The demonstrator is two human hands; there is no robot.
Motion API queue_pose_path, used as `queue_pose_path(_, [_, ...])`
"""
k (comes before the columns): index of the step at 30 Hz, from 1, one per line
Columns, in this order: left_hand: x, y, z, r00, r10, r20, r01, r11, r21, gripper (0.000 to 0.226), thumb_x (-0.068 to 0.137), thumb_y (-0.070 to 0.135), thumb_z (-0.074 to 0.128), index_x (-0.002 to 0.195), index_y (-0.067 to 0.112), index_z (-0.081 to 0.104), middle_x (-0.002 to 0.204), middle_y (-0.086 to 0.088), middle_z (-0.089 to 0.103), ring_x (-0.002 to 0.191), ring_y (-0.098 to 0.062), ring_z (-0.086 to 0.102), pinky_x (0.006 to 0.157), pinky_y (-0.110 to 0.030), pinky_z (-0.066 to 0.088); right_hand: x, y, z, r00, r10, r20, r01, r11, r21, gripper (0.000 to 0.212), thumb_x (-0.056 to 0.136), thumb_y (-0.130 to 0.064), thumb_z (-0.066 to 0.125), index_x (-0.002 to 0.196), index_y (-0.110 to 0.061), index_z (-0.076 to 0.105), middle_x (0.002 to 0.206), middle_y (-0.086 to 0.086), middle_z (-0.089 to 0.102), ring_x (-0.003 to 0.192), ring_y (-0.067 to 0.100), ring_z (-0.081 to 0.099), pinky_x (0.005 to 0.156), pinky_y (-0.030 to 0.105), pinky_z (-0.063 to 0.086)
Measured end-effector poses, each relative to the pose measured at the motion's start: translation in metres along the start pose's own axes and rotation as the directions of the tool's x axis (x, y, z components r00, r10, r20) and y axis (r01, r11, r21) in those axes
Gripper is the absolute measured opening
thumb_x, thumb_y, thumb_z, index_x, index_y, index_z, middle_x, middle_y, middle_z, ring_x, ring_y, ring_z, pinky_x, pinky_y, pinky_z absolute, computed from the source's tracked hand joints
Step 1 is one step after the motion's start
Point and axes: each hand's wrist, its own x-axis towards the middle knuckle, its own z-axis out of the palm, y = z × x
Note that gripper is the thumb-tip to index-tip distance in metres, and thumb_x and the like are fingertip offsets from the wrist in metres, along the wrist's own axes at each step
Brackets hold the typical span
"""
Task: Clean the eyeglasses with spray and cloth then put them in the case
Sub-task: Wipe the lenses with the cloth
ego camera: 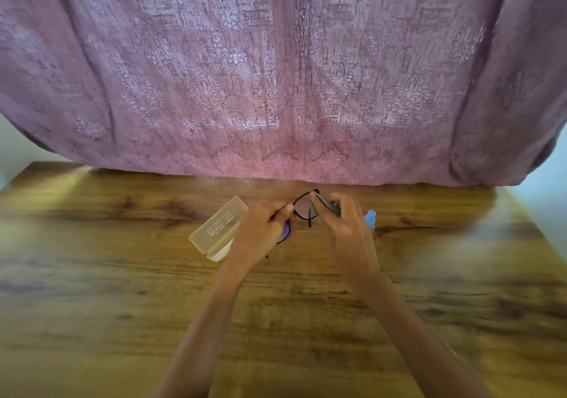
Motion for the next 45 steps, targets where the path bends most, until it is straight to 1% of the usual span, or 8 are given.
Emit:
queue_pose_path(5, [0.004,-0.001,-0.002,0.999,-0.031,-0.026,0.031,0.999,-0.03,0.033,0.1,0.024,0.046,0.072,0.016,0.062,0.062,0.001,0.063,0.073,-0.024,0.063,0.084,-0.046,0.049,-0.009,-0.002,-0.004,1.0,-0.013,-0.004,0.013,1.0,0.002,0.04,0.094,-0.007,0.037,0.123,-0.003,0.065,0.1,0.014,0.06,0.086,0.023,0.056,0.075,0.017,0.04])
queue_pose_path(13, [0.004,-0.001,-0.004,1.0,-0.01,-0.017,0.009,0.998,-0.063,0.034,0.1,0.02,0.045,0.072,0.012,0.061,0.051,0.008,0.061,0.059,-0.013,0.061,0.073,-0.033,0.05,-0.015,-0.014,0.002,0.993,-0.095,0.072,0.09,0.993,0.07,0.039,0.09,0.006,0.051,0.126,-0.004,0.063,0.103,0.014,0.059,0.09,0.025,0.057,0.066,0.031,0.057])
queue_pose_path(16, [0.004,-0.002,-0.004,1.0,-0.004,-0.013,0.004,0.999,-0.047,0.033,0.1,0.021,0.046,0.072,0.012,0.062,0.05,0.009,0.061,0.059,-0.01,0.059,0.071,-0.029,0.047,-0.011,-0.005,0.0,0.999,-0.045,0.022,0.044,0.998,0.052,0.038,0.091,0.004,0.052,0.127,-0.003,0.062,0.101,0.014,0.059,0.088,0.024,0.056,0.076,0.023,0.049])
queue_pose_path(21, [0.004,0.0,-0.004,1.0,-0.014,-0.019,0.013,0.999,-0.037,0.033,0.1,0.022,0.046,0.073,0.013,0.062,0.054,0.007,0.062,0.062,-0.011,0.06,0.074,-0.03,0.048,-0.006,-0.008,-0.004,0.999,-0.03,-0.012,0.03,0.998,0.051,0.036,0.099,-0.009,0.039,0.123,-0.001,0.065,0.1,0.014,0.06,0.086,0.023,0.057,0.076,0.018,0.044])
queue_pose_path(23, [0.003,0.002,-0.004,1.0,-0.014,-0.017,0.013,0.999,-0.037,0.033,0.1,0.021,0.046,0.074,0.011,0.063,0.055,0.005,0.063,0.063,-0.013,0.062,0.074,-0.032,0.049,-0.009,-0.016,-0.003,0.996,-0.08,0.031,0.078,0.995,0.064,0.04,0.098,-0.009,0.034,0.123,-0.001,0.065,0.1,0.014,0.061,0.087,0.024,0.059,0.071,0.023,0.052])
queue_pose_path(34, [0.002,0.006,-0.004,1.0,0.0,0.009,0.0,1.0,-0.017,0.033,0.1,0.021,0.046,0.074,0.009,0.064,0.057,0.005,0.064,0.065,-0.011,0.06,0.08,-0.034,0.049,-0.003,-0.007,-0.001,0.999,-0.033,-0.002,0.033,0.999,0.036,0.041,0.083,0.01,0.061,0.122,-0.002,0.065,0.101,0.016,0.06,0.085,0.026,0.058,0.068,0.026,0.053])
queue_pose_path(38, [0.001,0.007,-0.003,1.0,0.019,0.001,-0.019,0.999,0.039,0.034,0.1,0.022,0.046,0.074,0.009,0.064,0.065,-0.001,0.067,0.072,-0.02,0.061,0.08,-0.04,0.049,-0.009,-0.015,0.0,0.991,-0.122,0.055,0.12,0.992,0.034,0.041,0.086,0.005,0.06,0.126,-0.005,0.063,0.104,0.013,0.061,0.088,0.023,0.059,0.061,0.027,0.056])
queue_pose_path(45, [0.001,0.005,-0.002,0.999,0.034,-0.002,-0.034,0.998,0.047,0.036,0.099,0.021,0.047,0.069,0.012,0.064,0.061,0.005,0.065,0.069,-0.015,0.06,0.081,-0.041,0.048,0.003,-0.002,-0.003,1.0,-0.005,0.007,0.005,1.0,0.018,0.042,0.084,0.015,0.056,0.121,-0.003,0.067,0.099,0.017,0.06,0.082,0.027,0.058,0.062,0.034,0.055])
